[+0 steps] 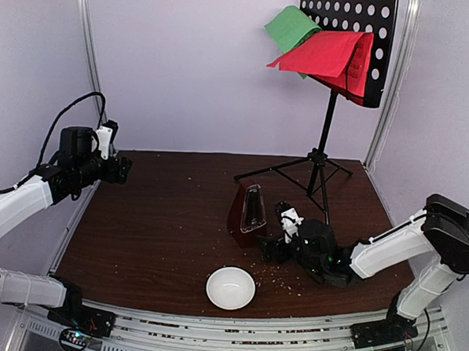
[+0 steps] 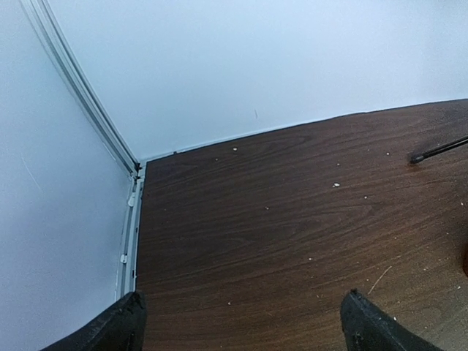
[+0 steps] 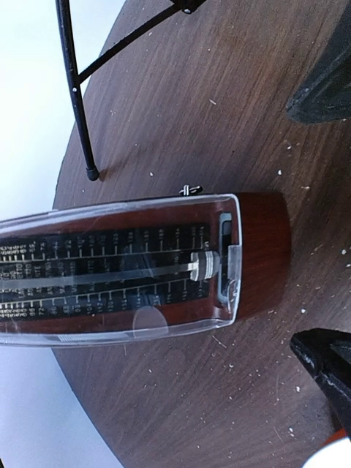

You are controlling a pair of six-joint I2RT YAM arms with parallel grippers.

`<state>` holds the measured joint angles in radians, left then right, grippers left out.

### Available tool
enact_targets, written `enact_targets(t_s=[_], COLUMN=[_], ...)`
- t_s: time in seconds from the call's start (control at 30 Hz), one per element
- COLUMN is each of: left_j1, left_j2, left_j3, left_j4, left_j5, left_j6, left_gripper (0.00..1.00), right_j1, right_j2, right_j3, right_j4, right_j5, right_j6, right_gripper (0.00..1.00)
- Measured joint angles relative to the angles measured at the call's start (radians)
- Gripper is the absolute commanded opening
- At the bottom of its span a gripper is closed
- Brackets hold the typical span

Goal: Pack up the instrument practice props

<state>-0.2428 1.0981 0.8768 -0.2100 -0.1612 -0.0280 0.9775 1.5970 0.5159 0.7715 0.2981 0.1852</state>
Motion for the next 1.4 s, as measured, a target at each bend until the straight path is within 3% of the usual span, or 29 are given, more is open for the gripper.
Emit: enact_targets(t_s=[0.2, 0.3, 0.43, 0.57, 0.77, 1.03, 1.4], left_j1=[0.0, -0.027, -0.159, -0.315, -0.415, -0.486, -0.539], left_j2=[0.008, 0.033, 0.114, 0.195, 0.308, 0.494, 0.752], left_j3=[-0.003, -0.003, 0.012, 0.058, 0.224, 0.466, 0.591], left_j4=[0.0, 0.0, -0.002, 0.003, 0.077, 0.152, 0.027], left_j5=[-0.011, -0.016, -0.006, 0.084, 0.351, 0.586, 0.615], left_j6=[-0.002, -0.007, -0.019, -0.026, -0.029, -0.025, 0.042], left_gripper=[0.94, 0.98, 0.98, 0.98, 0.98, 0.98, 0.98], right_j1=[-0.038, -0.14, -0.319, -0.484, -0.622, -0.662, -0.676], right_j2=[-0.21, -0.316, -0.418, -0.491, -0.562, -0.635, -0.628], right_j3=[-0.081, -0.087, -0.106, -0.173, -0.275, -0.337, -0.349], right_j4=[-0.122, -0.161, -0.163, -0.121, -0.063, -0.013, 0.032], right_j5=[-0.014, -0.061, -0.144, -0.224, -0.286, -0.333, -0.368], right_j6=[-0.034, -0.063, -0.077, -0.046, 0.006, 0.049, 0.076], right_gripper=[1.0, 1.0, 1.0, 1.0, 1.0, 1.0, 1.0])
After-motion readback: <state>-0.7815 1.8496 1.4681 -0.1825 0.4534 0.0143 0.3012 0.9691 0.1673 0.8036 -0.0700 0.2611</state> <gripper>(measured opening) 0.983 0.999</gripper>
